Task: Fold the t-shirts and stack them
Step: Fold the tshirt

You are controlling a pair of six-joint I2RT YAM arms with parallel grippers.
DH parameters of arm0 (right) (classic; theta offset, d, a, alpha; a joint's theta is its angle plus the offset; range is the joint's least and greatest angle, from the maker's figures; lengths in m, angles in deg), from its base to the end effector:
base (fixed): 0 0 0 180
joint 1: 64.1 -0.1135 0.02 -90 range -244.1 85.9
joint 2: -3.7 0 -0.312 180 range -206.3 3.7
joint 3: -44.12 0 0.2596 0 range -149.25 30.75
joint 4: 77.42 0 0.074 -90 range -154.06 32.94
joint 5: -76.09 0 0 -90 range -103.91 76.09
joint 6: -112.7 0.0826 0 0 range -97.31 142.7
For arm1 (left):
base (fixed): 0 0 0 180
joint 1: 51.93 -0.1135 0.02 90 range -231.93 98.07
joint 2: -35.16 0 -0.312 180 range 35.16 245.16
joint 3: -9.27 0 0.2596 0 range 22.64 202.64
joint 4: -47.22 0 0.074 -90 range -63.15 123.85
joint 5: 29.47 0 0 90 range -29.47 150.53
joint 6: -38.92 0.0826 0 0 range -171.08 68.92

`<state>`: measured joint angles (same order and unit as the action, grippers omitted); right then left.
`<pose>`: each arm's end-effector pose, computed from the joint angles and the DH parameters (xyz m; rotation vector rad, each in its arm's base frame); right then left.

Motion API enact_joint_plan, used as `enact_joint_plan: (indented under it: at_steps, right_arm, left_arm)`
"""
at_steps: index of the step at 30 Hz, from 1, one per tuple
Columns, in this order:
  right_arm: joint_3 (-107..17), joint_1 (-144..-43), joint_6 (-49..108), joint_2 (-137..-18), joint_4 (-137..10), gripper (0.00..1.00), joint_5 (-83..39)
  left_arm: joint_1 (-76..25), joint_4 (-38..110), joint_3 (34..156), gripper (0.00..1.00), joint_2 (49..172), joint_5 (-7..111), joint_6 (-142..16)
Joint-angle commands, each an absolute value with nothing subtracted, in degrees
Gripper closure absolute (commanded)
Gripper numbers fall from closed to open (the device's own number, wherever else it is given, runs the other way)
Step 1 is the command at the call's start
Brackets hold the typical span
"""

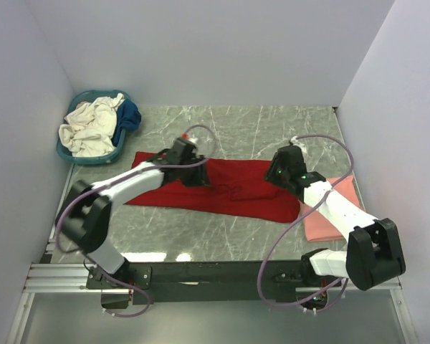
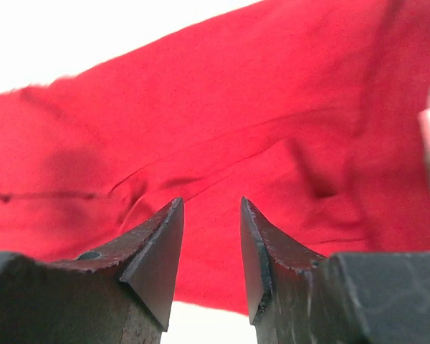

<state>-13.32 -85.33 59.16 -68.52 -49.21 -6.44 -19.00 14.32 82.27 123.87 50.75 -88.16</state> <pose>0.2740 0.0949 0.2381 0.3759 2.3101 0.3571 0.2993 -0.2105 0.2385 -0.0100 2.5487 -0.7306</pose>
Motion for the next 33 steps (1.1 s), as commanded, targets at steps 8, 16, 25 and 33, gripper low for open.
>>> enact_joint_plan:
  at_steps: [8,16,25,33]
  right_arm:
    - [-13.4,-75.6,54.2,-75.8,-51.2,0.56,-12.6]
    - [-13.3,-74.8,54.8,-78.7,-53.5,0.56,-13.7]
    - [-11.7,-74.8,54.9,-78.3,-53.9,0.63,-14.7]
    - [-10.0,-74.9,55.0,-77.8,-54.1,0.63,-14.3]
  left_arm:
    - [-6.8,13.6,101.1,0.57,142.5,59.5,-88.7]
    - [-4.0,11.6,104.7,0.57,146.9,62.7,-88.3]
    - [-2.8,11.9,104.2,0.58,147.8,63.3,-88.6]
    - [-1.9,11.6,103.7,0.71,147.9,63.8,-88.9]
